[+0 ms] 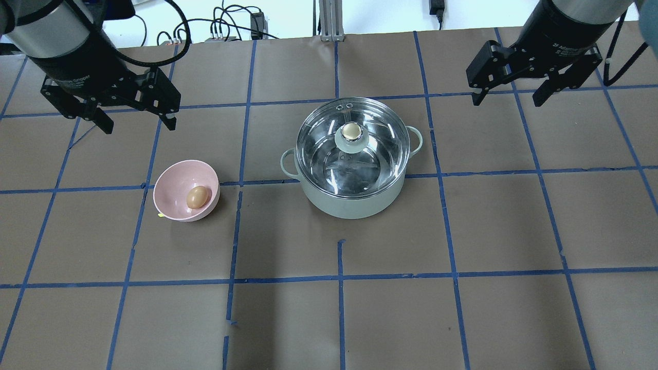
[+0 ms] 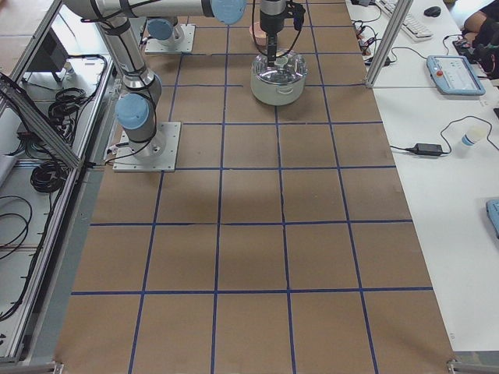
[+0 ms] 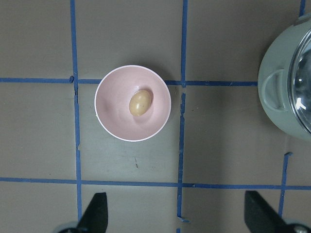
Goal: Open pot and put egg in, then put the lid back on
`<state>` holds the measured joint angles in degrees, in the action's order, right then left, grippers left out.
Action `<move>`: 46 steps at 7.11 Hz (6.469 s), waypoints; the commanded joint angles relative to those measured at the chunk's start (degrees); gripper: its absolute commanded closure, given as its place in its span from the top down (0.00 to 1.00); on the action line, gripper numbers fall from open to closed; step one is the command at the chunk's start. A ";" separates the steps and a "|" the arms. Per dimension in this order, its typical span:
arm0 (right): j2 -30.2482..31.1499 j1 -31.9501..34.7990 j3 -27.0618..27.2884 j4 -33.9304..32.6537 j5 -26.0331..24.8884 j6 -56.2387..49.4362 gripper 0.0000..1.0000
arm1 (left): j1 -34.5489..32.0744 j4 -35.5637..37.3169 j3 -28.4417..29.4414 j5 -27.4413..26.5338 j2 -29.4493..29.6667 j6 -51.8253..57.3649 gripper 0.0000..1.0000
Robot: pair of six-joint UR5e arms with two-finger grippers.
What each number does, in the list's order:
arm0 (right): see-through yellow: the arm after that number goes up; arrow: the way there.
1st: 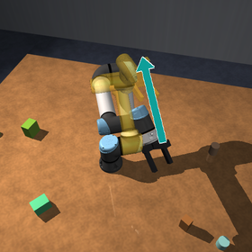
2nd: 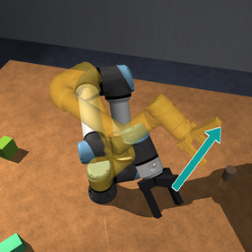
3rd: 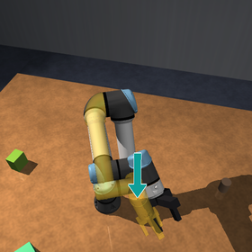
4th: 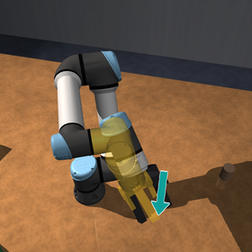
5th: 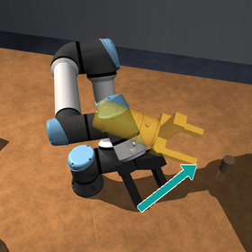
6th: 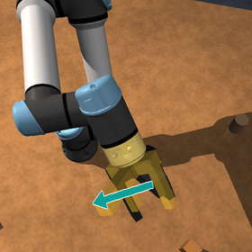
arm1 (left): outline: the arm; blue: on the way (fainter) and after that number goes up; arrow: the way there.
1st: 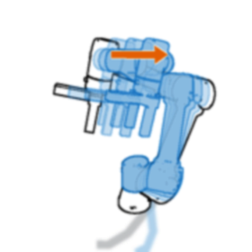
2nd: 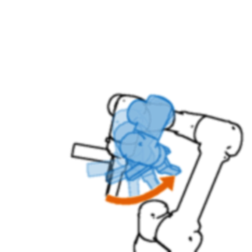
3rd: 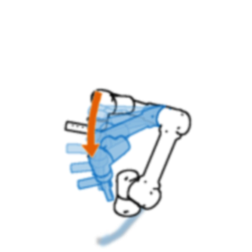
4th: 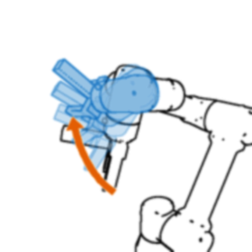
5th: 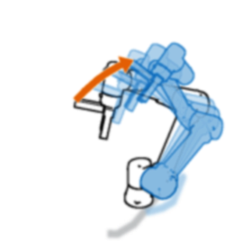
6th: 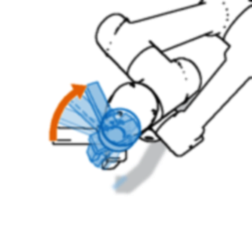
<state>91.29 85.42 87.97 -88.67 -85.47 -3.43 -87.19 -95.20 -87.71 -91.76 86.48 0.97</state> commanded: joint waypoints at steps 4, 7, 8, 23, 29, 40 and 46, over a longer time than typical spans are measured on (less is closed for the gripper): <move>-0.32 0.27 0.01 -0.10 -2.16 -0.26 1.00 | -0.17 -0.78 -0.18 0.00 -0.17 0.52 1.00; -1.64 0.80 0.19 -0.01 -2.16 -0.09 0.99 | 1.50 11.70 -8.40 -0.09 4.46 0.96 1.00; -1.64 1.76 0.19 0.08 -2.33 -0.69 0.99 | 1.50 15.18 -10.61 -0.18 6.23 1.14 1.00; -24.49 24.97 -5.09 -18.64 -7.96 19.96 0.90 | 9.67 48.13 -32.67 3.16 12.04 22.58 1.00; -23.79 24.62 -6.91 -18.47 -7.70 19.25 0.07 | 9.49 48.97 -32.70 3.51 12.92 22.94 1.00; -3.04 8.01 -2.36 -1.33 -6.73 9.76 0.06 | 9.41 51.87 -33.22 3.51 17.67 29.09 1.00; -3.04 8.01 -2.36 -1.15 -6.73 9.67 0.05 | 9.41 52.22 -33.66 2.90 18.20 29.00 1.00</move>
<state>88.24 93.43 85.60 -89.92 -92.28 6.24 -77.78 -42.96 -121.21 -88.67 104.62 30.00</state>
